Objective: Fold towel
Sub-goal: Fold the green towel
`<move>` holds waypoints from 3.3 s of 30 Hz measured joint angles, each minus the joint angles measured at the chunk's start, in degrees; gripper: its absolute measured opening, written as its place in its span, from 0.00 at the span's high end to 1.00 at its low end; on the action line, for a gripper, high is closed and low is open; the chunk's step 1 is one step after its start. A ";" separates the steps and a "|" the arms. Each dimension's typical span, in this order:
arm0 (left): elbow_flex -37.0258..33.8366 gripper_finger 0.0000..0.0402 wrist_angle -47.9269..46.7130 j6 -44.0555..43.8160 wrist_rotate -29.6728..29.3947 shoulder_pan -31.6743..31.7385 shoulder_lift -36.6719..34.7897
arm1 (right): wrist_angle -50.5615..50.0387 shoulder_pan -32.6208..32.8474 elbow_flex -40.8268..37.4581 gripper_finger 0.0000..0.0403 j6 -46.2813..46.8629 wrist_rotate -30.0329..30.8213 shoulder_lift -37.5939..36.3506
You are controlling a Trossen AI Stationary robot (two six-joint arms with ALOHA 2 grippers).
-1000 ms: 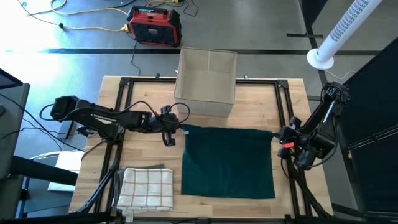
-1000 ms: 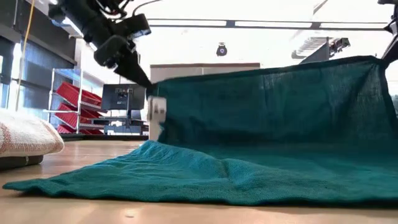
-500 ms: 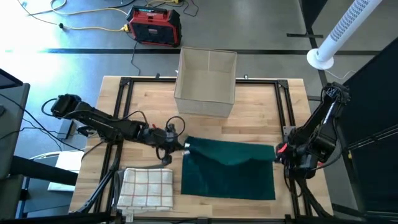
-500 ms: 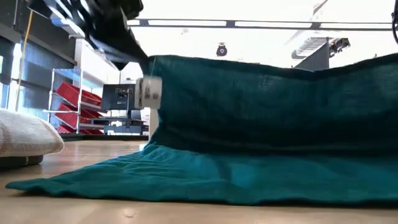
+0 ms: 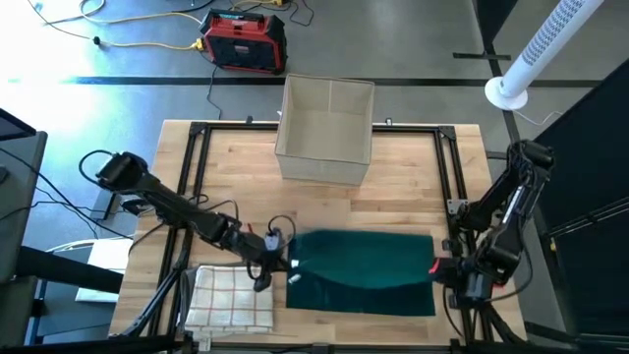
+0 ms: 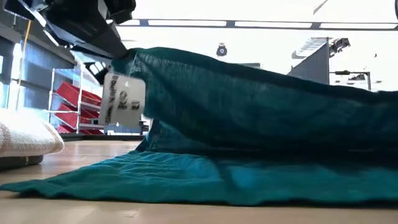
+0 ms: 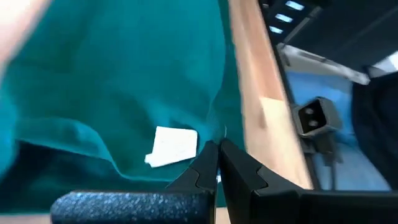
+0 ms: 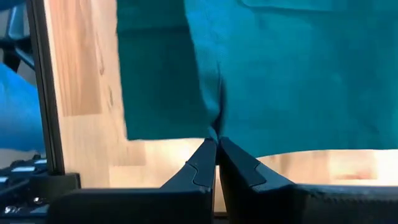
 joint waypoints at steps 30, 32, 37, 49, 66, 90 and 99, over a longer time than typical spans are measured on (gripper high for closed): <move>0.04 0.74 1.56 -15.14 10.15 -2.29 2.43 | 14.30 2.19 0.00 0.99 10.30 -0.66 4.53; 0.04 0.70 1.56 -15.43 10.13 -2.29 2.43 | 15.57 2.19 0.00 0.96 11.46 -0.66 4.53; 0.04 0.64 1.35 -15.10 10.10 -1.90 2.43 | 18.59 2.19 0.00 0.81 13.31 -0.51 4.53; 0.04 0.63 0.54 -10.17 5.09 -0.41 2.72 | 20.82 2.27 0.02 0.56 20.14 -5.43 4.53; 0.24 0.80 7.60 -4.47 -4.07 3.39 17.88 | 12.94 -7.02 -12.12 0.98 22.00 11.49 4.57; -0.11 1.00 1.43 4.12 -7.31 13.42 10.54 | -8.80 -32.70 -8.64 1.00 11.03 10.06 1.65; -0.04 0.92 0.18 12.18 -3.87 13.42 -0.87 | -12.17 -32.69 -0.15 1.00 22.31 -0.11 1.27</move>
